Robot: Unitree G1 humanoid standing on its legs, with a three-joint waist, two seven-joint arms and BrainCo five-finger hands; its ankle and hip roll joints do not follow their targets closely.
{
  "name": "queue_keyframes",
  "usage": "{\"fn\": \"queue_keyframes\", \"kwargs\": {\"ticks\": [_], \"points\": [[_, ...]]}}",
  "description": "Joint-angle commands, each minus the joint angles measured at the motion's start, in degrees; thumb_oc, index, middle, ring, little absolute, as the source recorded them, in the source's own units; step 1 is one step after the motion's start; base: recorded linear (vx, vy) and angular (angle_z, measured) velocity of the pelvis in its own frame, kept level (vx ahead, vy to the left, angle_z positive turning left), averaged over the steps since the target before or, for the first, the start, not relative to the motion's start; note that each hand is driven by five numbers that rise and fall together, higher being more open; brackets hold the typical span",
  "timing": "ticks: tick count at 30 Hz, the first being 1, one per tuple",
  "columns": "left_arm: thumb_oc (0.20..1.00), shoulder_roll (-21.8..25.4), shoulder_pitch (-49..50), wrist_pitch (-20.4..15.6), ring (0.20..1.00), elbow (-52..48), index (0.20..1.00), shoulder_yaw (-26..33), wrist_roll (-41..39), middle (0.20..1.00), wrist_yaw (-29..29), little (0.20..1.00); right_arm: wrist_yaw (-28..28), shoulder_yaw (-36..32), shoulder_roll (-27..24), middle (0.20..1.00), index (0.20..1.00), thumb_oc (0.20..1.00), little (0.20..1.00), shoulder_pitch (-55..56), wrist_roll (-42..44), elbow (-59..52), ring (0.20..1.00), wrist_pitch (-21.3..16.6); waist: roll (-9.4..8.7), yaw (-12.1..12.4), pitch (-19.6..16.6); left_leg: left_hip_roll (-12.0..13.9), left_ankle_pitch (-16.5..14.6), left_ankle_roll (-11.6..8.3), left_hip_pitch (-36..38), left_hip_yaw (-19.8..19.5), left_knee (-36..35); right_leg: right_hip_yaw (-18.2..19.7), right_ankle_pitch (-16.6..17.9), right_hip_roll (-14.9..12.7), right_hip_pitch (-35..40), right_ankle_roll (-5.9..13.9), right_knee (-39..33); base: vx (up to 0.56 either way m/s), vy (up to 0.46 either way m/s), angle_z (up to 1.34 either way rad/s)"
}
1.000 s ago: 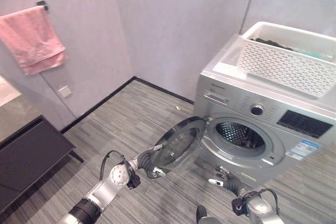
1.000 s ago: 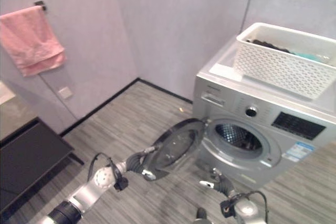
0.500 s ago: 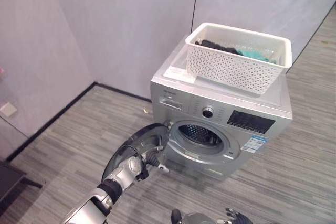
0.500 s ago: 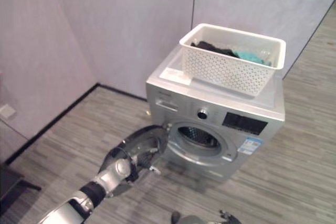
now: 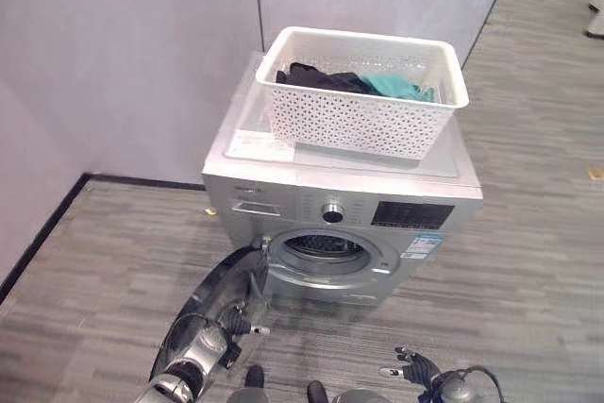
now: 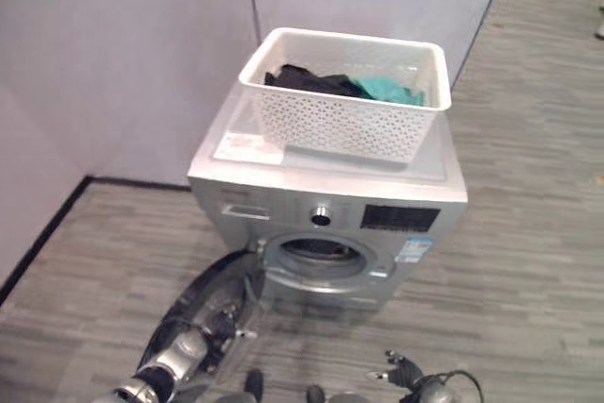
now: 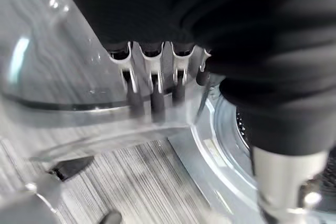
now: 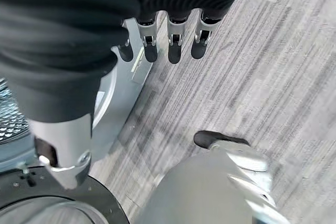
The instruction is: Grab the laundry basket,head to the washer,open it,put in the laundry and shut it.
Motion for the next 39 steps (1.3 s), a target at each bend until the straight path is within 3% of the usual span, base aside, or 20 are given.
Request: {"fn": "queue_keyframes", "kwargs": {"ticks": [1,8,12,17,18,21,23,27,30,31,35,36,37,39], "points": [[1.0,8.3,-1.2,-0.8,1.0,4.0,1.0,4.7,4.7,1.0,4.3,1.0,0.4,0.7,0.2,1.0,1.0,1.0,1.0,2.8,-2.4,-1.1,1.0,-1.8,-2.13,1.5,-4.0,-1.1,-7.4,2.72,-5.9,1.1,9.9,-1.0,-4.8,-10.3,1.1,5.58,3.2,0.06,0.107,-0.23],[1.0,12.8,2.4,-1.5,1.0,8.5,1.0,12.1,4.5,1.0,6.3,1.0,-0.4,-2.1,0.9,1.0,1.0,1.0,1.0,4.0,-2.8,3.8,1.0,-2.2,-2.87,1.6,-5.6,-2.4,-8.8,4.33,-3.6,3.5,7.7,-2.8,-3.2,-12.7,-0.4,7.87,4.0,0.05,0.135,-0.16],[1.0,13.5,7.4,-2.1,1.0,7.4,1.0,18.6,0.4,1.0,7.3,1.0,-4.9,-12.8,0.5,1.0,1.0,1.0,1.0,4.1,4.2,6.1,1.0,-2.4,-2.62,1.2,-7.4,-3.8,-9.5,5.46,-1.9,4.5,6.0,-3.5,-0.1,-14.1,-0.7,9.45,4.5,0.05,0.126,-0.15],[1.0,13.0,9.2,-2.3,1.0,3.0,1.0,21.8,-4.8,1.0,7.7,1.0,-6.6,-17.1,0.2,1.0,1.0,1.0,1.0,5.1,7.1,4.6,1.0,-2.6,-2.34,0.9,-7.7,-4.2,-9.8,5.84,-1.6,4.2,6.0,-3.8,0.7,-14.4,-0.8,9.73,5.2,0.02,0.066,0.01],[1.0,12.1,13.7,-2.6,1.0,-10.3,1.0,25.0,-10.2,1.0,7.1,1.0,-9.1,-24.4,0.6,1.0,1.0,1.0,1.0,6.7,12.5,3.0,1.0,-2.9,-1.78,0.8,-7.7,-4.9,-10.2,6.52,-1.1,3.5,5.9,-4.5,1.8,-14.6,-1.2,10.07,7.3,0.01,0.103,0.02],[1.0,10.9,17.3,-1.9,1.0,-21.5,1.0,25.2,-10.3,1.0,6.5,1.0,-14.4,-31.6,0.8,1.0,1.0,1.0,1.0,7.3,16.2,-3.4,1.0,-4.1,-0.8,0.4,-7.4,-5.7,-10.8,7.46,-0.6,2.5,6.1,-4.8,3.4,-14.6,-2.2,10.37,10.8,-0.01,0.093,0.08],[1.0,10.9,17.3,-1.8,1.0,-21.6,1.0,25.2,-10.2,1.0,6.5,1.0,-14.5,-31.7,0.9,1.0,1.0,1.0,1.0,7.4,16.1,-3.7,1.0,-3.9,-0.79,0.5,-7.4,-5.7,-10.8,7.46,-0.6,2.5,6.1,-4.8,3.3,-14.6,-2.2,10.37,10.9,-0.02,0.044,0.01],[1.0,9.6,17.7,-1.8,1.0,-26.4,1.0,24.7,-11.2,1.0,7.6,1.0,-24.8,-39.3,1.1,1.0,1.0,1.0,1.0,6.8,15.6,-18.7,1.0,-6.9,1.2,-0.6,-6.7,-6.5,-11.0,8.77,-0.6,0.9,6.9,-3.9,6.3,-13.1,-4.5,9.85,17.9,-0.02,0.088,0.08],[1.0,9.3,17.3,-1.9,1.0,-27.0,1.0,24.5,-11.8,1.0,8.1,1.0,-28.4,-40.5,1.3,1.0,1.0,1.0,1.0,6.3,12.8,-25.8,1.0,-8.0,1.87,-0.9,-6.4,-6.8,-11.7,9.17,0.1,0.2,7.1,-4.6,5.6,-12.4,-5.5,9.46,21.9,0.0,0.071,0.07],[1.0,8.8,17.3,-2.0,1.0,-26.7,1.0,24.3,-11.9,1.0,8.8,1.0,-31.9,-41.7,1.3,1.0,1.0,1.0,1.0,5.3,8.6,-35.3,1.0,-9.2,2.63,-1.4,-6.0,-6.7,-11.5,9.34,0.8,-0.1,7.0,-5.5,5.8,-11.9,-8.2,8.61,24.0,0.06,0.048,0.0],[1.0,8.9,17.3,-2.0,1.0,-26.7,1.0,24.3,-11.9,1.0,8.8,1.0,-31.9,-41.7,1.4,1.0,1.0,1.0,1.0,5.4,8.5,-35.5,1.0,-9.0,2.56,-1.4,-6.0,-6.8,-11.4,9.34,0.8,-0.1,7.0,-5.5,5.7,-11.9,-8.2,8.6,24.1,0.0,0.014,0.08],[1.0,8.8,17.1,-2.2,1.0,-26.9,1.0,24.1,-11.9,1.0,9.0,1.0,-33.1,-42.2,1.1,1.0,1.0,1.0,1.0,4.8,7.1,-38.4,1.0,-9.6,2.72,-1.5,-6.0,-6.9,-11.5,9.39,1.1,-0.2,6.9,-5.7,5.6,-11.8,-8.9,8.29,23.6,0.1,-0.033,0.04],[1.0,8.6,16.5,-2.2,1.0,-24.1,1.0,22.1,-11.7,1.0,10.2,1.0,-38.9,-43.1,0.5,1.0,1.0,1.0,1.0,-4.2,2.4,-56.2,1.0,-13.5,3.55,-1.7,-5.6,-7.2,-12.8,8.97,2.3,-2.8,6.6,-3.5,2.6,-10.7,-12.8,7.46,11.8,0.17,-0.049,-0.08],[1.0,8.5,16.2,-2.4,1.0,-23.1,1.0,21.1,-11.3,1.0,10.4,1.0,-40.2,-42.1,-0.3,1.0,1.0,1.0,1.0,-8.3,0.1,-61.6,1.0,-14.2,2.99,-1.5,-5.4,-8.0,-14.2,8.67,3.3,-4.6,7.1,-1.1,4.6,-11.1,-13.9,8.08,5.2,0.17,-0.066,0.17]]}}
